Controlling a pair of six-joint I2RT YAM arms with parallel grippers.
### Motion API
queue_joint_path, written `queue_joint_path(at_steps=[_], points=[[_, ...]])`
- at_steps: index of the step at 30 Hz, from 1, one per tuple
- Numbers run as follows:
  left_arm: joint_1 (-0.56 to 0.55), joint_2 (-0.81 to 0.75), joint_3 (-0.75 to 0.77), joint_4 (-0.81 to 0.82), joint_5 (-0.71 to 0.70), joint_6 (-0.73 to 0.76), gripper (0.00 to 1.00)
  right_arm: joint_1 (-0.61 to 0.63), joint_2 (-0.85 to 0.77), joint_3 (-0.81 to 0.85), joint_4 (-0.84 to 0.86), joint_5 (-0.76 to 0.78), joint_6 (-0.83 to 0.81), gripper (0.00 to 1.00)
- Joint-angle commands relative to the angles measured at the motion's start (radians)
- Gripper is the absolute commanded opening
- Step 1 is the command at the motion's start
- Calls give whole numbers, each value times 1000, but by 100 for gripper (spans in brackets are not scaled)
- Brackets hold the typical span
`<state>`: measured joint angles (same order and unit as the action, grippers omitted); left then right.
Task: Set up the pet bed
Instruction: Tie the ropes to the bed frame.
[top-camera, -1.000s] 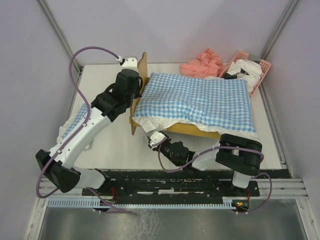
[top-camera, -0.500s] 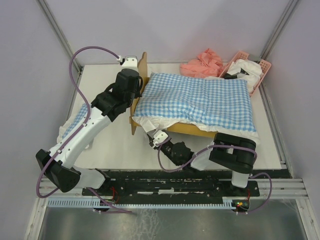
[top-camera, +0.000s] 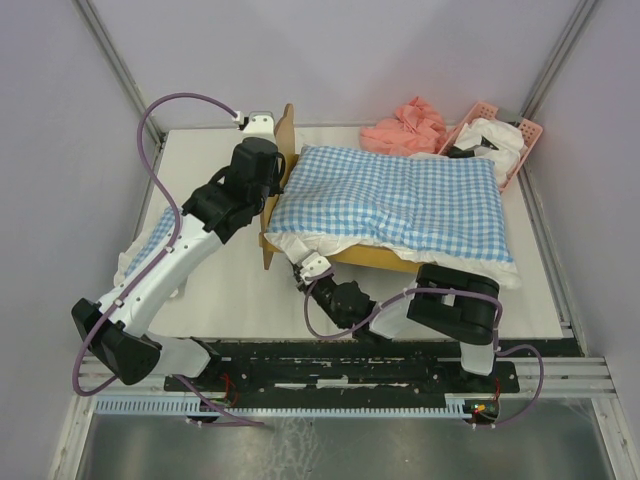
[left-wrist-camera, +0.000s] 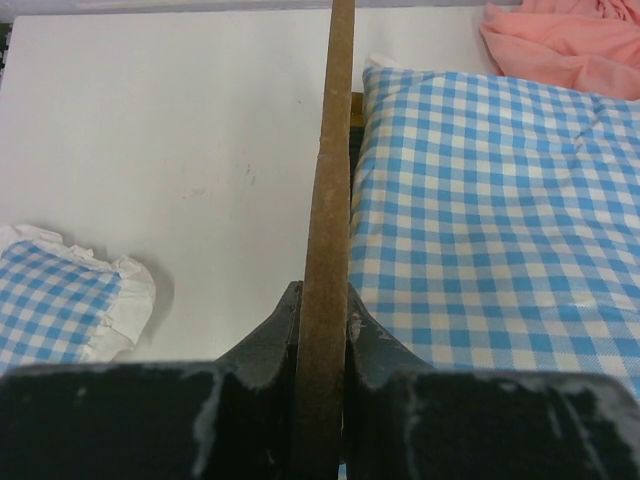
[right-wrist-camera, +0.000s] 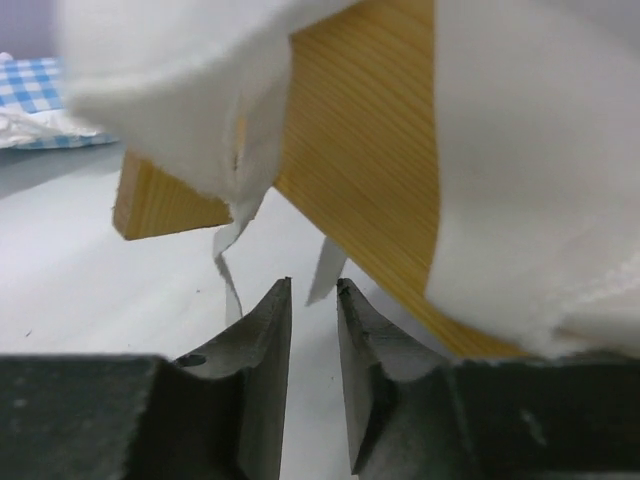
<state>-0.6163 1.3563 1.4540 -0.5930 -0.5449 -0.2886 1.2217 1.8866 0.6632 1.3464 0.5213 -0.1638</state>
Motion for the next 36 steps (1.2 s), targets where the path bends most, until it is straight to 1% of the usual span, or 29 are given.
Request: queue_joint_path(at_steps=[1,2,4,5,11,17,24,25,26,27,30,33,34,36], points=[[23,-11,-3,86,-135,-230,3,-31,10,65,94,150,25,25],[23,-11,-3,85,-134,-231,3,-31,13,65,94,170,22,20],[23,-12,-3,87,-134,-233,3,-31,19,61,95,186,14,6],[23,-14,-5,91,-135,-233,3,-31,19,56,93,179,12,2],[22,-23,-20,106,-156,-233,3,-31,-8,-18,83,72,14,2],[25,-26,-38,127,-156,-240,3,-31,4,-70,62,-13,16,2],[24,-19,-37,128,-147,-251,3,-31,19,-87,90,-21,10,2],[24,-19,-37,128,-146,-252,3,-31,18,-86,93,-9,15,6],[25,-19,-37,127,-143,-254,3,-31,17,-81,94,7,18,15],[25,-18,-35,123,-140,-257,3,-31,18,-74,95,17,14,21],[26,-17,-19,100,-126,-273,3,-31,33,-34,93,42,-19,32],[26,-24,-6,71,-129,-298,3,-31,37,-1,94,22,-32,42],[25,-26,2,57,-133,-309,3,-31,37,8,94,17,-28,45],[26,-25,17,29,-138,-324,3,-31,37,14,94,28,-13,48]])
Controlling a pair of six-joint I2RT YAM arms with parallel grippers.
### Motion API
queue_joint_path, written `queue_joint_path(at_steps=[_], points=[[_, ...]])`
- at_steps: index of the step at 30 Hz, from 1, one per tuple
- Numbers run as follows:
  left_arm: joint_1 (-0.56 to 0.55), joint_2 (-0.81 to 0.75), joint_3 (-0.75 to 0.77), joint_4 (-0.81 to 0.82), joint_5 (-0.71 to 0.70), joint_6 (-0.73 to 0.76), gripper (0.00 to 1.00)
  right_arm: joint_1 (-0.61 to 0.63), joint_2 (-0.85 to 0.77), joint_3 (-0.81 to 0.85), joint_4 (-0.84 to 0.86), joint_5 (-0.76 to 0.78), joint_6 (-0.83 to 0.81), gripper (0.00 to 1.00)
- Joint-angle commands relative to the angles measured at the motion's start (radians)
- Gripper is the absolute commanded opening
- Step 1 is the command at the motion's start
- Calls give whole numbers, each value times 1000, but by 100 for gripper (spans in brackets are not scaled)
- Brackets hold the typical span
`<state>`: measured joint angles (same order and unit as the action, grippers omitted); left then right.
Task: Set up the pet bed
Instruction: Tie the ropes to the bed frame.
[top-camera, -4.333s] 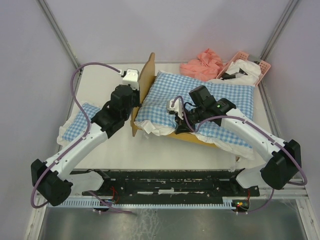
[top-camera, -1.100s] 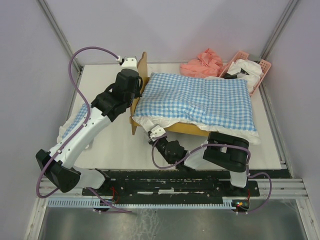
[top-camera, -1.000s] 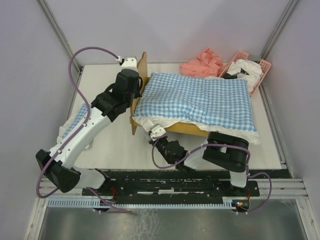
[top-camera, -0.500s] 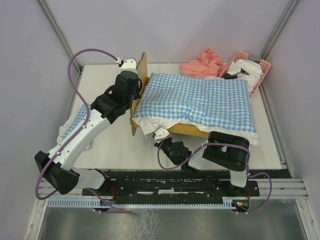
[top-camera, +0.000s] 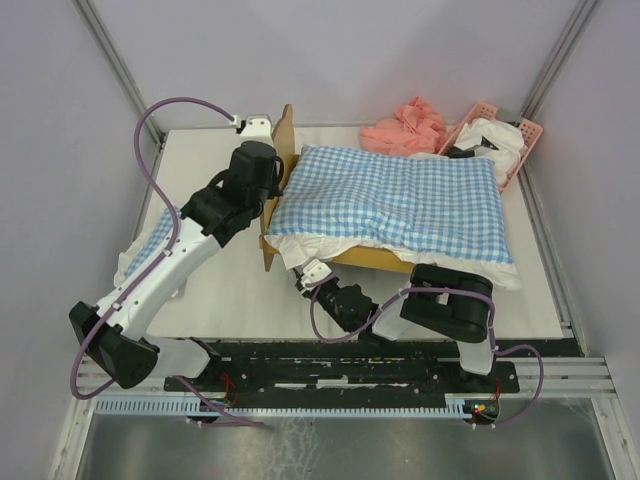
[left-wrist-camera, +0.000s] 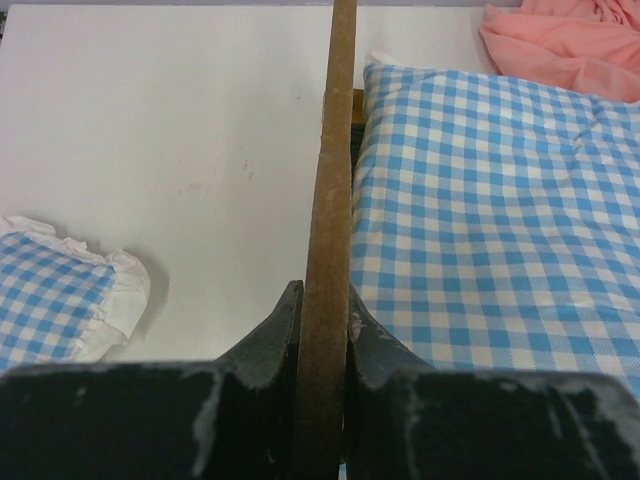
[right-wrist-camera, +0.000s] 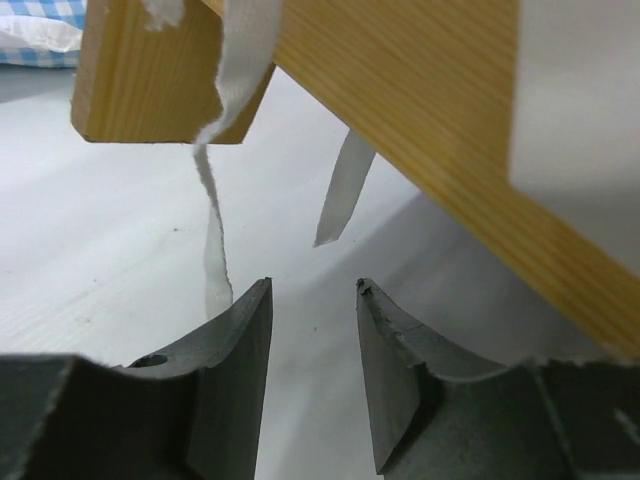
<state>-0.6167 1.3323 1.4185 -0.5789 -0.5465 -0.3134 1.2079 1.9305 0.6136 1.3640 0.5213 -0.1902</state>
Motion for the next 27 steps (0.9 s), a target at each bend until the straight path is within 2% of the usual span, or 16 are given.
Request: queue_joint_path(at_steps=[1,5,17,20,24,27], points=[[27,1,61,2,-138,-305,3,-17,-6,67,76,37,17,50],[28,0,83,-23,-124,-329,3,-18,-6,90,77,100,19,55],[27,-13,83,-43,-104,-365,3,-8,-40,199,77,227,-27,47],[28,-16,77,-38,-109,-369,3,-8,-50,204,77,249,-7,37],[28,-29,50,-15,-112,-376,3,-8,-64,195,77,233,-7,5],[28,-29,49,-7,-114,-377,3,-7,-76,150,76,184,-12,2]])
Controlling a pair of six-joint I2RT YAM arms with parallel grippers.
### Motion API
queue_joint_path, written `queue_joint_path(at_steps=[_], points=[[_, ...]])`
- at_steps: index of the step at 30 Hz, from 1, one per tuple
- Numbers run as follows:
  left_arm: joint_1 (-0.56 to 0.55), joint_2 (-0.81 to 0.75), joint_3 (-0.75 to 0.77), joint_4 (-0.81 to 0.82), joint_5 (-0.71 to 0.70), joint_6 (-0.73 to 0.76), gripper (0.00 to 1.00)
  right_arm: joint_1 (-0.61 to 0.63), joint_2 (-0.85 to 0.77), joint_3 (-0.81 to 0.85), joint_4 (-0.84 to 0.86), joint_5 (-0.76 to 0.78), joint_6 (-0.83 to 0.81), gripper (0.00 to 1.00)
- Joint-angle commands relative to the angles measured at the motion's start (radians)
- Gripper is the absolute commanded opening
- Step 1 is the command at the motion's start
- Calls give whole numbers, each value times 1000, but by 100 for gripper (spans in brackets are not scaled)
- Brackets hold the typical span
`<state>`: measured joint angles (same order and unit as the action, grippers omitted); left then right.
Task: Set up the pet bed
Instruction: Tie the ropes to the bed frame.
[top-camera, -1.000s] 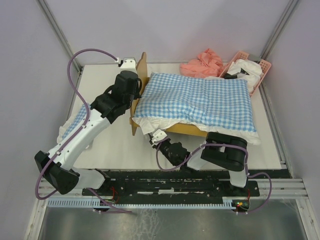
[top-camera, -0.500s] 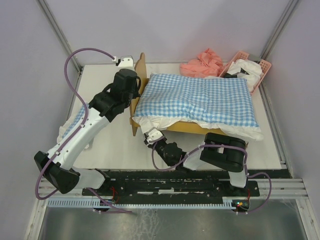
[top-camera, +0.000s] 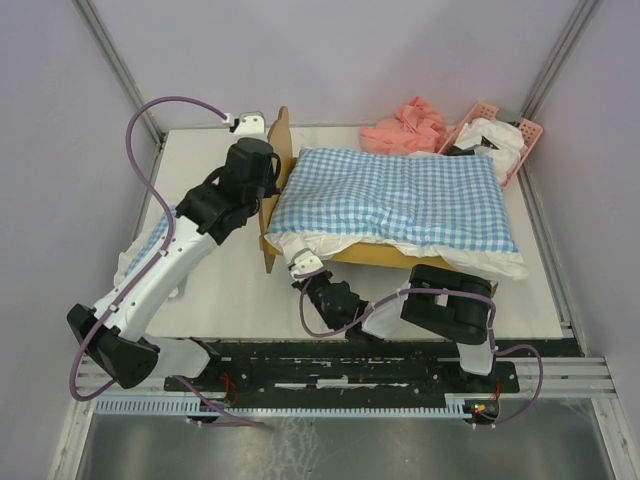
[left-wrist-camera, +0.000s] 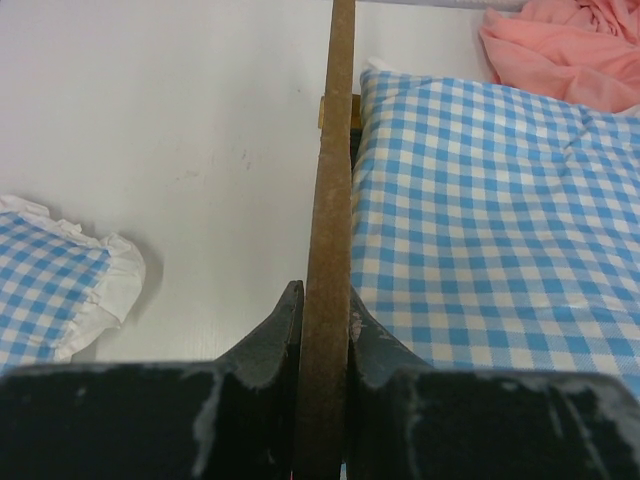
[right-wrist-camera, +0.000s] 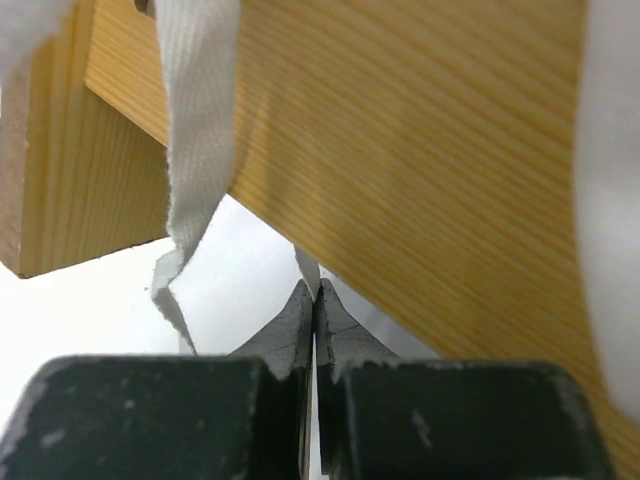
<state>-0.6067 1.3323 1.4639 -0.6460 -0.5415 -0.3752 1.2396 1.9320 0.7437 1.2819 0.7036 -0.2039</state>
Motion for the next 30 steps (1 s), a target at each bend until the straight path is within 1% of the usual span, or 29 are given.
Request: queue_joint_path(at_steps=[1,5,10,17,30], points=[[18,-30,4,61,-120,-315,3,-38,-80,-3,158,-8,-1,2],[17,-41,-14,78,-138,-315,3,-40,-81,-88,157,-36,-23,2],[18,-46,-22,97,-138,-324,3,-40,-72,-143,158,-89,-31,2],[17,-29,-25,114,-135,-343,3,-40,-62,-178,159,-160,-30,2],[18,-23,-64,146,-149,-357,3,-40,29,-201,159,-199,-30,2]])
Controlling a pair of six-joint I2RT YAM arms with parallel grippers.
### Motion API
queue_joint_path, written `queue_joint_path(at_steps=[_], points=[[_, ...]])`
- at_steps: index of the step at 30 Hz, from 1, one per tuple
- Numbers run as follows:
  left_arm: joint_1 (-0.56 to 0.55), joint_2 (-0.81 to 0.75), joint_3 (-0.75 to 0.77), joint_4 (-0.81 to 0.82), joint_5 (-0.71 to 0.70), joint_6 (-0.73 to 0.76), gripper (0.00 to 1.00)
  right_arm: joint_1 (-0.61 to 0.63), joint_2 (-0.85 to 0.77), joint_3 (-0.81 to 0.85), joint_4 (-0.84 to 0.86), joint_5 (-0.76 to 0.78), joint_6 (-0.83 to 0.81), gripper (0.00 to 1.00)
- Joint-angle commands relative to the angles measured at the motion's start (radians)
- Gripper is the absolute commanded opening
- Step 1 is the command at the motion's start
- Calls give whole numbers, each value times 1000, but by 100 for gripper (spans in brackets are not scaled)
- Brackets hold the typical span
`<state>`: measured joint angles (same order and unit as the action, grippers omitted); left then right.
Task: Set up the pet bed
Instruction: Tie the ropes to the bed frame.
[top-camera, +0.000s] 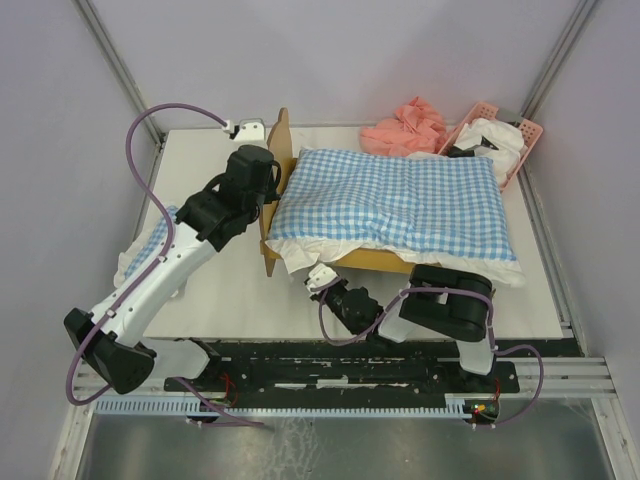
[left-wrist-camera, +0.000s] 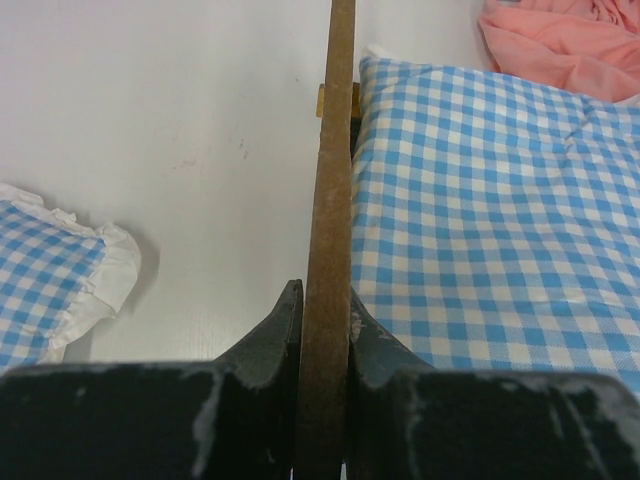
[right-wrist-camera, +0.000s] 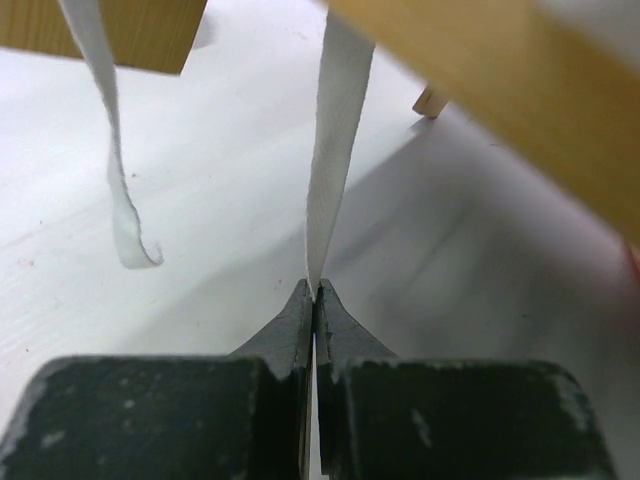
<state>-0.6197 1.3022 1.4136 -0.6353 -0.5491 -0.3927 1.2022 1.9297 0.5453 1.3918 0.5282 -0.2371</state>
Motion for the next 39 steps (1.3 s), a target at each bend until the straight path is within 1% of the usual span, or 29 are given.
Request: queue_joint_path(at_steps=[1,6,9,12,15,17,20,24,26,30,34,38,39], points=[[31,6,-16,136,-142,-339,3,-3,41,-2,48,-32,-1,2],[31,1,-63,175,-135,-341,3,0,87,8,49,35,-27,2],[31,-7,-116,223,-127,-331,3,0,51,-1,48,14,-27,2],[32,-21,-190,291,-130,-329,3,0,-2,-4,9,17,14,2],[37,-31,-266,361,-138,-344,3,0,-29,24,-100,-7,77,2],[46,-30,-298,388,-132,-368,3,0,-14,43,-142,-14,98,2],[63,-16,-325,415,-113,-395,3,0,29,44,-111,-25,103,2],[75,15,-332,435,-96,-416,3,4,50,44,-127,-136,93,2],[75,26,-330,440,-88,-418,3,10,40,34,-154,-152,93,2],[75,40,-363,468,-68,-425,3,14,-13,13,-232,-141,139,2],[77,44,-425,499,-56,-442,3,15,-88,31,-376,-94,249,2],[79,45,-457,509,-31,-450,3,15,-135,42,-478,-61,334,2],[78,44,-465,515,-5,-452,4,14,-141,53,-516,-47,355,2]])
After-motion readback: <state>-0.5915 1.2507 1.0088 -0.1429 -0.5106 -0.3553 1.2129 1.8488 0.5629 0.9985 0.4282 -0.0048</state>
